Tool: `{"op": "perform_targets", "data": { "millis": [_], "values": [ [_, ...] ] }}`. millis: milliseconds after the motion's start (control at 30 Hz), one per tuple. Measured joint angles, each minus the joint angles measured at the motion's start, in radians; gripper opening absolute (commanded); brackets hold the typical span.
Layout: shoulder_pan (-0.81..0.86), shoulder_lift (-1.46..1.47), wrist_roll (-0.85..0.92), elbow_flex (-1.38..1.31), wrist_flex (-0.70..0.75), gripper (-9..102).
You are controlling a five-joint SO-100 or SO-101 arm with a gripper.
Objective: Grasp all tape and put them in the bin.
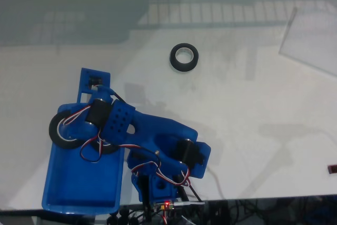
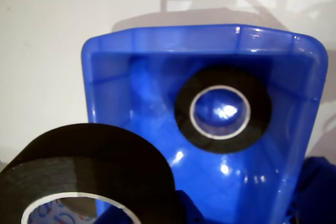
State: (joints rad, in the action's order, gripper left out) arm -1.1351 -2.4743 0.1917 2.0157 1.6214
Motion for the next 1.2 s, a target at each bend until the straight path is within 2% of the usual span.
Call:
{"op": "perform_targets", "data": {
  "millis": [133,467,600,733,933,1067,1200],
  "values": [
    [0.017,-0.002,-0.023,0.000,-0.018,27],
    [0.066,-0.002,-0.043,0.000,-0.057,27],
    [0.138,-0.002,-0.043,0.000,-0.100,27],
    [0.321,0.035,-0.075,0.000,-0.230,26],
    [0.741,0.155,-0.270,0.009,-0.503,27],
    [0.988,0.268,-0.388,0.018,-0.604,27],
    [1.160,0.377,-0.494,0.021,-0.680,27]
  ]
}}
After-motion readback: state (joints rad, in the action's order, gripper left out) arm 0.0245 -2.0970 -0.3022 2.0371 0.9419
